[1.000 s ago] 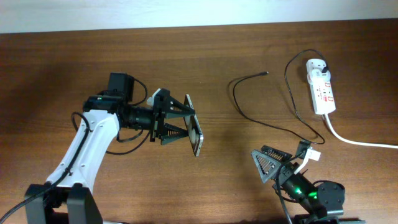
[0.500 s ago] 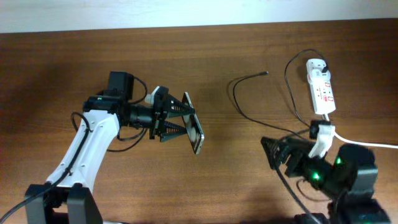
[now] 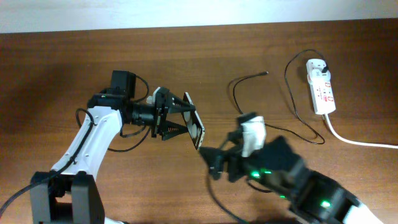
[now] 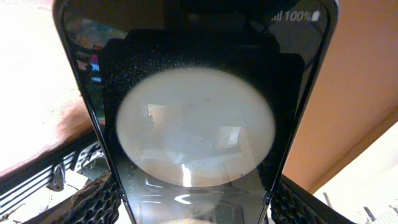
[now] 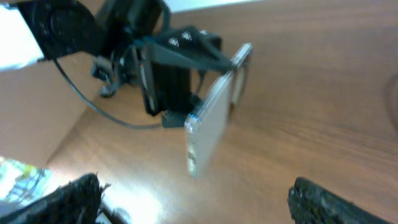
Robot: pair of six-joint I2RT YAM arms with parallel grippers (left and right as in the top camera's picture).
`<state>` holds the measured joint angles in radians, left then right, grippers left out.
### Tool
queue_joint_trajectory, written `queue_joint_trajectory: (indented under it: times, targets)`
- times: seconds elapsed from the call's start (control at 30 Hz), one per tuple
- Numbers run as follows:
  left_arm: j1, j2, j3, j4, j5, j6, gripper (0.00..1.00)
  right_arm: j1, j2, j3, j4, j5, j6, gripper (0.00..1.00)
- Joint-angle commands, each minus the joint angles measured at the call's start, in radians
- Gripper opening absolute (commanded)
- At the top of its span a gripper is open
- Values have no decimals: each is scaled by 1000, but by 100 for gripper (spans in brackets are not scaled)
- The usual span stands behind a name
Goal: Plug charger to phone and switch on socket
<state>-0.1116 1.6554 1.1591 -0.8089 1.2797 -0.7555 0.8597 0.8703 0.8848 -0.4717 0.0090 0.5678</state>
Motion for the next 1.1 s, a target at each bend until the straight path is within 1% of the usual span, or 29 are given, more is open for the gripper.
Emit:
queue_joint_trajectory:
  times: [0.0, 0.07, 0.1, 0.2, 0.23, 0.3, 0.33, 0.43, 0.47, 0.5, 0.57, 0.6, 0.8, 0.83, 0.87, 1.0, 1.07]
  targets:
    - [3, 0, 6, 1, 40, -8, 69, 97, 132, 11, 55, 197, 19, 99]
    - [3, 0, 6, 1, 31, -8, 69, 118, 199, 11, 115, 247, 44, 99]
    - [3, 0, 6, 1, 17, -8, 69, 118, 237, 11, 140, 288, 90, 99]
    - [3, 0, 6, 1, -5, -7, 69, 115, 284, 11, 212, 296, 95, 100]
    - [3, 0, 6, 1, -5, -7, 69, 115, 298, 11, 219, 303, 95, 95]
    - [3, 0, 6, 1, -5, -7, 69, 115, 324, 11, 236, 303, 95, 93]
    - [3, 0, 6, 1, -5, -7, 69, 115, 339, 11, 265, 303, 95, 99]
    - [3, 0, 6, 1, -4, -7, 69, 115, 341, 11, 279, 301, 96, 99]
    - [3, 0, 6, 1, -4, -7, 68, 115, 346, 11, 282, 303, 95, 88]
    - [3, 0, 6, 1, -4, -7, 69, 115, 359, 11, 283, 303, 95, 80]
    - [3, 0, 6, 1, -4, -7, 69, 115, 389, 11, 295, 303, 95, 73]
    - [3, 0, 6, 1, -4, -7, 69, 115, 411, 11, 313, 303, 95, 67]
    - [3, 0, 6, 0, -4, -7, 69, 114, 422, 11, 334, 363, 95, 50]
    - [3, 0, 6, 0, -5, -7, 69, 114, 422, 11, 334, 362, 95, 48]
    - [3, 0, 6, 1, -5, -7, 69, 114, 422, 11, 333, 362, 95, 42]
    - [3, 0, 6, 1, -5, -7, 69, 115, 421, 11, 329, 360, 95, 30]
    - [3, 0, 6, 1, -24, -7, 69, 116, 421, 11, 330, 322, 95, 25]
